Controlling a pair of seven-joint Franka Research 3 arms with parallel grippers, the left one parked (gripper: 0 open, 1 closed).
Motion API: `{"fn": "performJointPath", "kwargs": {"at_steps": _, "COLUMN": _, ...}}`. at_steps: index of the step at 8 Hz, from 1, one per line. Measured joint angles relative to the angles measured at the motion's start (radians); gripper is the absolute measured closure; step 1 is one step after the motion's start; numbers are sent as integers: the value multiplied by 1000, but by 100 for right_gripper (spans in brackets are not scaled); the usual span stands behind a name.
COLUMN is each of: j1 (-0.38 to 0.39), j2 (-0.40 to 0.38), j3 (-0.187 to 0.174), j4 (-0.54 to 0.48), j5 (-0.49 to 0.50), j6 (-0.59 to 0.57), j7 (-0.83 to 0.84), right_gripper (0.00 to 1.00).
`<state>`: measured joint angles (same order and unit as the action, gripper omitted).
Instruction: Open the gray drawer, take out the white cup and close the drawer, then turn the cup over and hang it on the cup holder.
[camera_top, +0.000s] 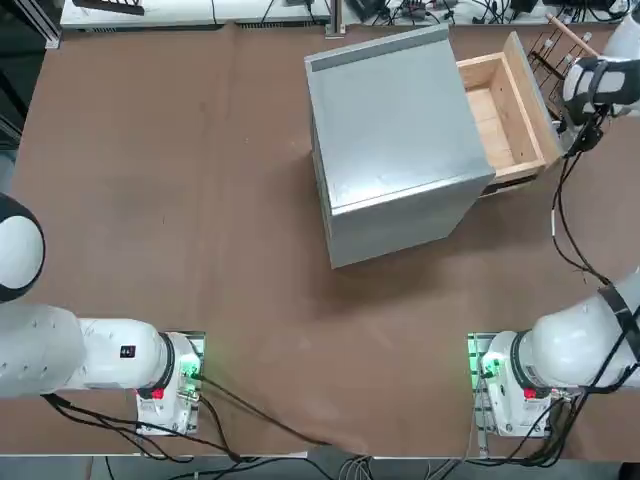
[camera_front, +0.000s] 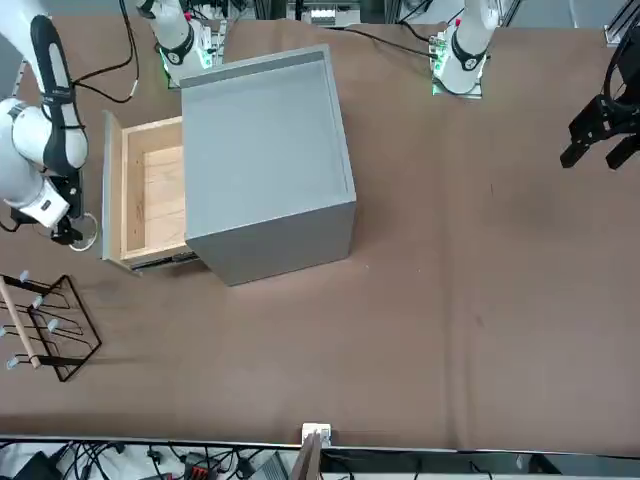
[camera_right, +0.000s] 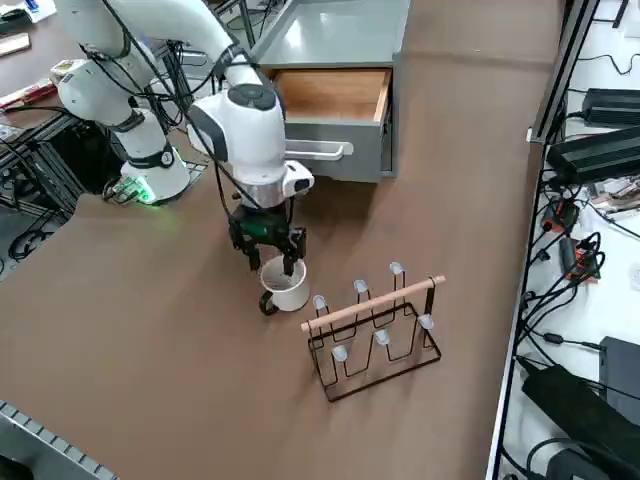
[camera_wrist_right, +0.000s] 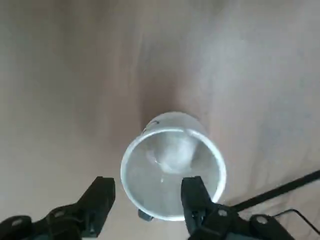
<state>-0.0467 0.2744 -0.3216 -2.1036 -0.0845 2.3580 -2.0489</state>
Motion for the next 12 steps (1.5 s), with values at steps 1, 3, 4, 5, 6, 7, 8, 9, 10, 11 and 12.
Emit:
{"fn": "performJointPath", "kwargs": {"at_steps": 1, "j1": 1, "j2": -25, "j3": 3, "j4": 39, "j5": 53, "j6": -80, "j7": -2, "right_gripper": 16}}
{"fn": "performJointPath", "kwargs": {"at_steps": 3, "j1": 1, "j2": -52, "j3": 4, "j4": 151, "j5": 164, "j6": -261, "j7": 60, "right_gripper": 13}}
{"fn": "performJointPath", "kwargs": {"at_steps": 4, "j1": 1, "j2": -58, "j3": 4, "j4": 211, "j5": 189, "j6": -340, "j7": 196, "right_gripper": 9}}
{"fn": "performJointPath", "kwargs": {"at_steps": 5, "j1": 1, "j2": -67, "j3": 5, "j4": 258, "j5": 196, "j6": -401, "j7": 371, "right_gripper": 4}}
{"fn": "performJointPath", "kwargs": {"at_steps": 6, "j1": 3, "j2": -83, "j3": 6, "j4": 280, "j5": 199, "j6": -440, "j7": 553, "right_gripper": 3}}
{"fn": "performJointPath", "kwargs": {"at_steps": 7, "j1": 11, "j2": -101, "j3": 7, "j4": 284, "j5": 201, "j6": -460, "j7": 723, "right_gripper": 5}}
{"fn": "performJointPath", "kwargs": {"at_steps": 8, "j1": 28, "j2": -114, "j3": 9, "j4": 284, "j5": 201, "j6": -478, "j7": 880, "right_gripper": 22}}
{"fn": "performJointPath", "kwargs": {"at_steps": 9, "j1": 51, "j2": -119, "j3": 10, "j4": 284, "j5": 202, "j6": -493, "j7": 1023, "right_gripper": 37}}
{"fn": "performJointPath", "kwargs": {"at_steps": 10, "j1": 74, "j2": -119, "j3": 11, "j4": 284, "j5": 202, "j6": -498, "j7": 1134, "right_gripper": 43}}
{"fn": "performJointPath", "kwargs": {"at_steps": 11, "j1": 95, "j2": -119, "j3": 12, "j4": 282, "j5": 202, "j6": -500, "j7": 1218, "right_gripper": 67}}
{"fn": "performJointPath", "kwargs": {"at_steps": 12, "j1": 117, "j2": -119, "j3": 13, "j4": 279, "j5": 202, "j6": -501, "j7": 1273, "right_gripper": 77}}
